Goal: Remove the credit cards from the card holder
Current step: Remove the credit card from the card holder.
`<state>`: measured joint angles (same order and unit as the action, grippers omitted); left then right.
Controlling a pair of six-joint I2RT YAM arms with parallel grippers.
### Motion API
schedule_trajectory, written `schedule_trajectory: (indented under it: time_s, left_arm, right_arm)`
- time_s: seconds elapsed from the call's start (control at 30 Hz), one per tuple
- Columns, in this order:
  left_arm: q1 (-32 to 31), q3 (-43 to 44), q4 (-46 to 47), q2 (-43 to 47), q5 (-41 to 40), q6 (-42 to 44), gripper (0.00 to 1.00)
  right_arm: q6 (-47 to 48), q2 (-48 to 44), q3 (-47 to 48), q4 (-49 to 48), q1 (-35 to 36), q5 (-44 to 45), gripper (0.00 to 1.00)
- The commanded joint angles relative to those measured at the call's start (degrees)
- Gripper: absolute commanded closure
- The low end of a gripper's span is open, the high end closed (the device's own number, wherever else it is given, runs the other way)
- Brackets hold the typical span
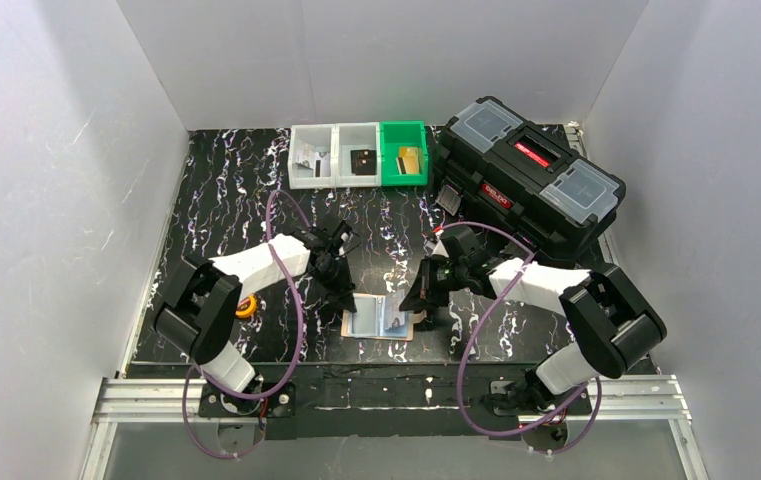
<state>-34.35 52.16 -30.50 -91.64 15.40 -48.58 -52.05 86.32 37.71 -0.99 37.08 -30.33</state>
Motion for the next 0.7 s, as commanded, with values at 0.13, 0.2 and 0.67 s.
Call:
schedule_trajectory:
  time_s: [0.13, 0.2, 0.67]
  left_arm:
    - [0.07, 11.78, -9.03, 3.81, -1.57, 3.71, 0.79]
    - [0.15, 13.58, -10.44, 4.8, -1.28, 4.53, 0.62]
    - [8.05, 10.05, 5.07, 14.17, 21.17, 1.16, 0.29]
  right_arm:
    - [1.25, -4.52, 4.2, 4.52, -1.36, -1.67, 0.99]
    - [1.17, -5.79, 4.74, 5.04, -1.84, -2.15, 0.99]
    - [-5.35, -13.7, 7.16, 0.68, -7.28, -13.12, 0.99]
